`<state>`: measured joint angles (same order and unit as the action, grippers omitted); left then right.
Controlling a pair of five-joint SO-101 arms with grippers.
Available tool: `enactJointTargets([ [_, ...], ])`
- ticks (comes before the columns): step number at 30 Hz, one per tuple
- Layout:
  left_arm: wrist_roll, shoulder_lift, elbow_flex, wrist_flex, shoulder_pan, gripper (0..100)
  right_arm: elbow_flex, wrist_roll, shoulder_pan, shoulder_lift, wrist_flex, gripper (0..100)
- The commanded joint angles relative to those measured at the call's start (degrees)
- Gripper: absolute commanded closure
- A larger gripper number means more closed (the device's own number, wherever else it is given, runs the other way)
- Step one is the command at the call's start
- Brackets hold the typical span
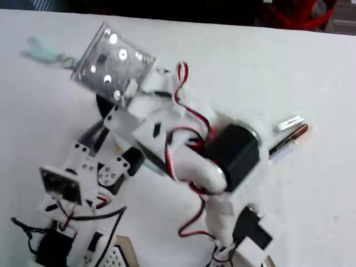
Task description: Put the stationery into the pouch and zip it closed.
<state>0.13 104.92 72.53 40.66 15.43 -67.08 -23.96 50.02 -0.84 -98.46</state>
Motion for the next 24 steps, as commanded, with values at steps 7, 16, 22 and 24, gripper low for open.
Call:
enactJointTargets([
  [7, -0.9, -0.3, -12.1, 8.8, 0.8, 76, -0.2, -1.6, -7.3, 3.4, 5.3, 97.8],
  [16, -2.1, -0.3, -23.1, 19.1, 0.3, 76, -0.9, 3.0, -10.2, 4.2, 7.5, 97.8],
  [22, -8.8, -0.2, -21.8, 22.7, -6.2, 76, -0.3, 3.5, -9.9, 7.8, 7.1, 97.8],
  [24, -8.9, -0.2, -20.0, 22.5, -8.3, 76, -0.3, 3.5, -9.9, 8.2, 5.8, 97.8],
])
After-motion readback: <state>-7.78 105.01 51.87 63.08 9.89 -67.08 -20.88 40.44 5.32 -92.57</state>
